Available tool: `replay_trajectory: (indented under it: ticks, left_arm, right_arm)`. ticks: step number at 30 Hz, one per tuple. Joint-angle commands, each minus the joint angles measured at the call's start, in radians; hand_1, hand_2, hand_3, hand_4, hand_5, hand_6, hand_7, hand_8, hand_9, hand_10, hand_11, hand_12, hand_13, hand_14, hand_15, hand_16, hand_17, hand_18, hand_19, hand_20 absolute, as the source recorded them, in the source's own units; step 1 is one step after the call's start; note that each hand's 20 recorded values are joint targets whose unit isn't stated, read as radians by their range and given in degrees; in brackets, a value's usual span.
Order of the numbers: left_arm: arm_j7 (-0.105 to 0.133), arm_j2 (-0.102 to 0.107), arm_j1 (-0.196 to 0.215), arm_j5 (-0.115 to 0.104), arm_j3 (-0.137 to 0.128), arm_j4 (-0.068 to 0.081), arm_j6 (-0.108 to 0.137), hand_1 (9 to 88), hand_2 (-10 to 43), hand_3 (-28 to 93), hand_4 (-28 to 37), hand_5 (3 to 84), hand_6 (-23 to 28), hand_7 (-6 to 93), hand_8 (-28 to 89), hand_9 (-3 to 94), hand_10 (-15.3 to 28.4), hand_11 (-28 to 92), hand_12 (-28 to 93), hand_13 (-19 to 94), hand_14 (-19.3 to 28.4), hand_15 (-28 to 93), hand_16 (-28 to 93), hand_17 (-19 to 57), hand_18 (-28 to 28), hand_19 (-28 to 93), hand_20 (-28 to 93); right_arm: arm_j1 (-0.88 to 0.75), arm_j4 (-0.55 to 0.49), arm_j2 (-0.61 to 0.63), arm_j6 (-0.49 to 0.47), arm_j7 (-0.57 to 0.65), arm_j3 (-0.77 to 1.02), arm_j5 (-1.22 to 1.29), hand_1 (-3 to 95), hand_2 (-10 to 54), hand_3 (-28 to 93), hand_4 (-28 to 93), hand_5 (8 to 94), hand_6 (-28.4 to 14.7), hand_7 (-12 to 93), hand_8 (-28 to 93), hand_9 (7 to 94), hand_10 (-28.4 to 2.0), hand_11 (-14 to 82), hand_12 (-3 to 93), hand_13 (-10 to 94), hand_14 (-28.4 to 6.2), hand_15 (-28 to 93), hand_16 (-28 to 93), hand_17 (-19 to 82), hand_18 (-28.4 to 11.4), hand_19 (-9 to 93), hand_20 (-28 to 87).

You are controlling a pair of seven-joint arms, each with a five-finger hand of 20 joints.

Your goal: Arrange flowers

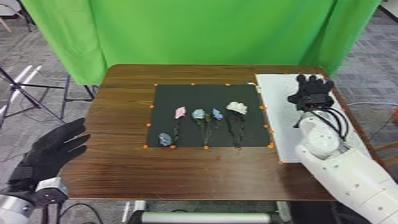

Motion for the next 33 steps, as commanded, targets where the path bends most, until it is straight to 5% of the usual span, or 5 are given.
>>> replay_trajectory:
  ticks: [1, 6, 8, 11, 33]
  left_arm:
    - [-0.010, -0.008, 0.012, -0.002, -0.003, -0.004, -0.006, 25.2, 0.8, 70, -27.1, 28.4, 2.8, 19.3, -10, 22.5, 10.7, 18, 16, 16, 13.6, 25, 3, -10.4, 17.8, 38, 8]
    - [-0.011, -0.008, 0.012, -0.003, -0.004, -0.005, -0.006, 25.2, 0.8, 70, -27.1, 28.4, 2.8, 19.3, -10, 22.5, 10.8, 18, 16, 16, 13.6, 25, 3, -10.4, 17.8, 38, 8]
    - [-0.011, -0.008, 0.012, -0.003, -0.003, -0.004, -0.004, 25.3, 0.8, 70, -27.1, 28.4, 2.8, 19.2, -10, 22.5, 10.8, 18, 16, 16, 13.5, 25, 3, -10.4, 17.8, 38, 8]
    - [-0.011, -0.010, 0.015, -0.003, -0.005, -0.005, -0.003, 25.4, 0.9, 70, -27.2, 28.4, 2.8, 19.3, -10, 22.5, 10.8, 18, 16, 16, 13.5, 25, 3, -10.4, 17.8, 38, 8]
    - [-0.024, -0.008, 0.005, -0.002, -0.006, -0.003, -0.018, 25.4, 0.9, 70, -27.0, 28.5, 2.8, 19.4, -10, 22.4, 10.8, 18, 16, 16, 13.7, 25, 3, -10.4, 17.8, 38, 8]
  right_arm:
    - [0.024, 0.057, -0.017, -0.094, -0.024, 0.000, 0.029, 25.6, -9.5, 88, -27, 32.0, -4.2, 26, -13, 40.1, -14.3, 11.3, 18.7, 53, -6.9, 17, 17, 18, -15.1, 56, 28]
    - [0.037, 0.104, -0.019, 0.041, -0.019, -0.043, 0.002, 36.5, -9.5, 87, -28, 45.1, -2.6, 34, -16, 54.4, -11.2, 21.8, 18.2, 69, -1.7, 22, 19, 27, -10.6, 64, 28]
    - [0.028, 0.096, -0.014, 0.073, -0.049, -0.036, 0.010, 47.6, -9.5, 81, -28, 52.1, -0.6, 50, -3, 69.6, -7.3, 20.4, 38.7, 81, 2.1, 21, 36, 33, -10.9, 69, 33]
    - [0.016, 0.064, -0.007, 0.038, -0.063, -0.026, 0.023, 54.7, -9.5, 81, -28, 65.6, 0.5, 56, 1, 82.4, -6.2, 22.0, 48.1, 91, 2.3, 31, 40, 38, -12.7, 75, 38]
    - [-0.226, -0.368, 0.016, -0.008, -0.241, 0.087, 0.102, 55.5, -9.5, 83, -28, 71.4, -0.4, 54, -3, 86.4, -6.7, 19.8, 50.4, 93, 2.4, 32, 42, 41, -13.4, 76, 40]
